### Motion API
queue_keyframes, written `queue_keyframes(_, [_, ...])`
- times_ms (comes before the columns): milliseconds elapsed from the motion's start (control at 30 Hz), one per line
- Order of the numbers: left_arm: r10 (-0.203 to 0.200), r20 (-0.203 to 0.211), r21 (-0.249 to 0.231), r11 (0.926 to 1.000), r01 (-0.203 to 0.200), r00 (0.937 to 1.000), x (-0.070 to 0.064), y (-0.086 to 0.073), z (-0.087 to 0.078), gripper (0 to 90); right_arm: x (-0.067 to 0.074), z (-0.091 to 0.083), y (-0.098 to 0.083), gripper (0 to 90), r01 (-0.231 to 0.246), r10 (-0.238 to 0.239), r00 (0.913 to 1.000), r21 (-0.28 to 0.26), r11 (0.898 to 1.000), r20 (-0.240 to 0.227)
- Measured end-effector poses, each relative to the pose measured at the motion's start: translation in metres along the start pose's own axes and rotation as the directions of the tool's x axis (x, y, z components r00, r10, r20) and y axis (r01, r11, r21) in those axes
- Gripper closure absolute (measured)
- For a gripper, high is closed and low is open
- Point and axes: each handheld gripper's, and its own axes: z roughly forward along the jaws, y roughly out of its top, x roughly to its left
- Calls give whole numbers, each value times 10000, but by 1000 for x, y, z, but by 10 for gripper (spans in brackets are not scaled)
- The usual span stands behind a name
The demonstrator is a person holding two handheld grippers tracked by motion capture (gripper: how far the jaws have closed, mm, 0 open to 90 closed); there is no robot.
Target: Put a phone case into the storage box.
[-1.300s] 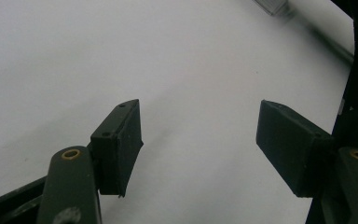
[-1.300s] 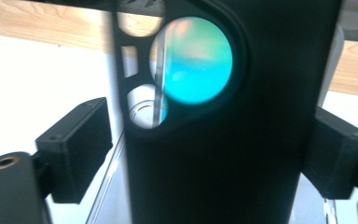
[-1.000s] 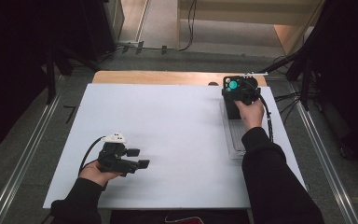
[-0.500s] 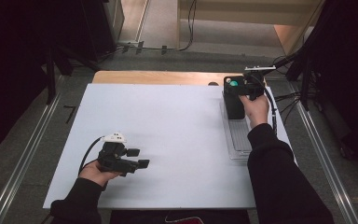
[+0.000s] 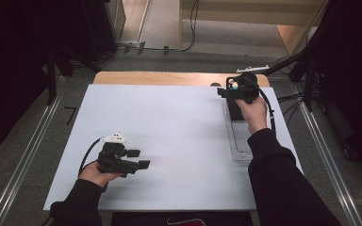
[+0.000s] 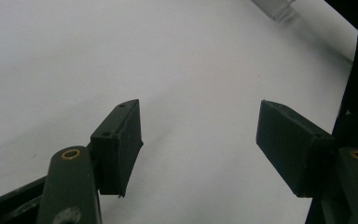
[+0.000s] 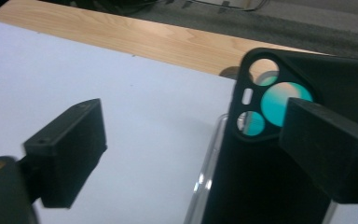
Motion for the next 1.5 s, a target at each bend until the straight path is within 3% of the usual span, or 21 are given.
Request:
queue_keyframes(167, [16,10,26,10000,-16,10000,1,0,0,312,12,-2,-5,82,86,-69,9974,237,9997,-717])
queue_keyframes(200, [24,23,36,10000,-24,10000,1,0,0,312,14,-2,-6,140,183,-154,9967,359,9992,-792])
queue_keyframes(533, [66,1,-1,10000,-66,10000,2,0,-2,312,32,-5,-19,141,386,-311,9881,469,9982,-1509])
queue_keyframes(700, [56,60,0,10000,-56,10000,2,2,-3,312,42,-6,-26,147,574,-414,9768,704,9959,-2102])
queue_keyframes(967, [174,159,83,9998,-176,9997,2,4,-2,312,53,-15,-40,193,944,-671,9643,959,9909,-2563])
queue_keyframes(1267, [233,313,63,9997,-235,9992,0,6,-1,311,65,-29,-58,195,1745,-1194,9310,1333,9756,-3451])
queue_keyframes(1500, [359,418,62,9993,-362,9985,-2,7,0,311,70,-41,-73,195,1990,-1401,9182,1257,9719,-3705])
